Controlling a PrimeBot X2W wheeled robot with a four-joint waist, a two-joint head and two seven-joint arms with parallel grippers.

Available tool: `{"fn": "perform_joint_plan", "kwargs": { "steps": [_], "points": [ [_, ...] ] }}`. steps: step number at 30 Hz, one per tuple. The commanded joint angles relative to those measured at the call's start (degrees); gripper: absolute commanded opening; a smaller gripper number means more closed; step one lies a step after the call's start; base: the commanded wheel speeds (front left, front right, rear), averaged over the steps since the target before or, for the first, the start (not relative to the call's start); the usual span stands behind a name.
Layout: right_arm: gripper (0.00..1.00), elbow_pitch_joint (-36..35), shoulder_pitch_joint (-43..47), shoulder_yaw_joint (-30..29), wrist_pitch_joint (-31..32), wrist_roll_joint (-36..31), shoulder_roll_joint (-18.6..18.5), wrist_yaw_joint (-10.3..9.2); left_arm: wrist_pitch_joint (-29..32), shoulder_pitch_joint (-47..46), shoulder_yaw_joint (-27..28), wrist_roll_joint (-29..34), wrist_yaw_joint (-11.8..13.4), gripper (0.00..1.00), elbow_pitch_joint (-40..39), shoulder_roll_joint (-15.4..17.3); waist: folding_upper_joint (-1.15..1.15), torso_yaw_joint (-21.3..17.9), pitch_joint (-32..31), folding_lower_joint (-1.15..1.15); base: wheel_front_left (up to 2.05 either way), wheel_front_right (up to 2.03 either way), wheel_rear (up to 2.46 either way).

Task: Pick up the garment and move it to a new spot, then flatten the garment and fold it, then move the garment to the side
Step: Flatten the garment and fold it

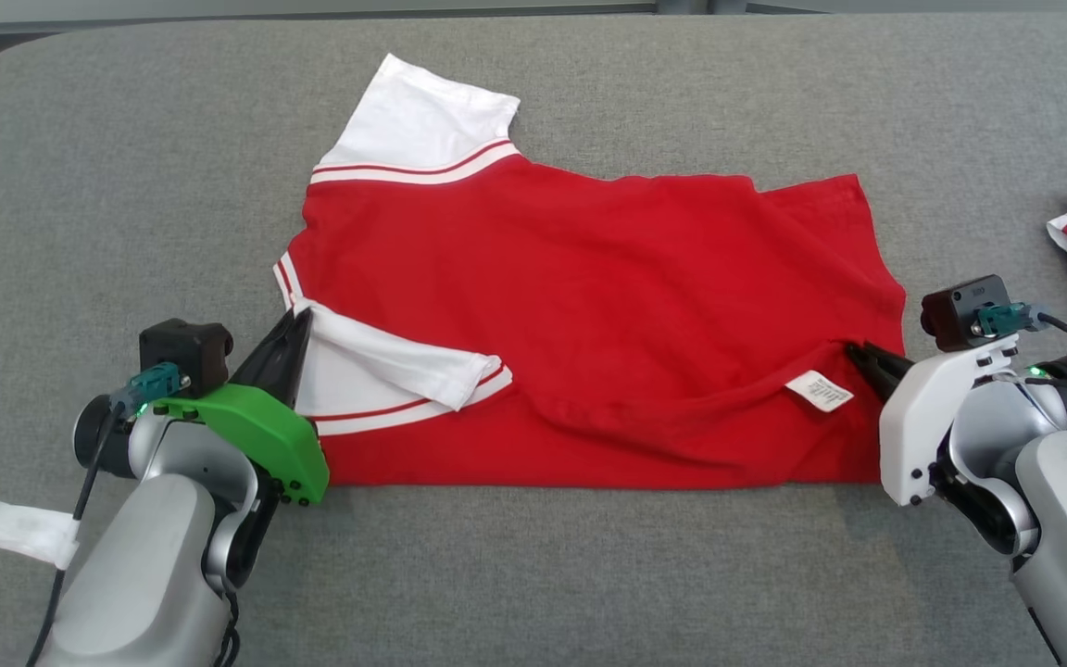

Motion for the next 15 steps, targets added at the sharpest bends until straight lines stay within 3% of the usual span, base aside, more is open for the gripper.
{"fn": "perform_joint_plan", "kwargs": {
  "steps": [1, 10, 11, 12, 13, 15],
  "points": [
    [0.0, 0.76, -0.43, 0.21, 0.11, -0.25, -0.58, -0.03, -0.89, -1.74, 0.05, 0.67, -0.35, 0.0, 0.58, -0.13, 0.0, 0.57, 0.52, 0.0, 0.0, 0.0, 0.0],
    [0.0, 2.54, 1.22, -1.17, -1.65, -2.21, -0.45, -0.03, -2.24, -4.91, -0.78, 1.66, 0.19, 0.0, 4.97, -0.66, 0.0, 0.44, 0.39, 0.0, 0.0, 0.0, 0.0],
    [0.0, 2.33, 1.21, -1.08, -2.02, -2.33, -0.33, -0.03, -2.37, -5.02, -0.85, 1.7, 0.17, 0.19, 5.25, -0.66, 0.0, 0.27, 0.37, 0.0, 0.0, 0.0, 0.0],
    [0.44, 1.86, 1.14, -0.71, -2.6, -2.3, -0.05, -0.03, -2.56, -5.09, -0.91, 1.58, -0.06, 1.0, 5.59, -0.73, 0.0, 0.13, 0.34, 0.0, 0.0, 0.0, 0.0],
    [1.0, 1.76, 1.12, -0.7, -2.95, -2.02, 0.26, -0.03, -3.05, -5.18, -1.02, 1.81, -0.13, 1.0, 5.82, -0.65, 0.0, 0.0, 0.3, 0.0, 0.0, 0.0, 0.0],
    [1.0, 1.4, 0.92, -0.47, -3.93, -2.06, 0.32, -0.03, -3.88, -5.22, -0.99, 2.0, 0.23, 1.0, 6.35, -0.6, 0.0, -0.14, 0.15, 0.0, 0.0, 0.0, 0.0]
  ]
}}
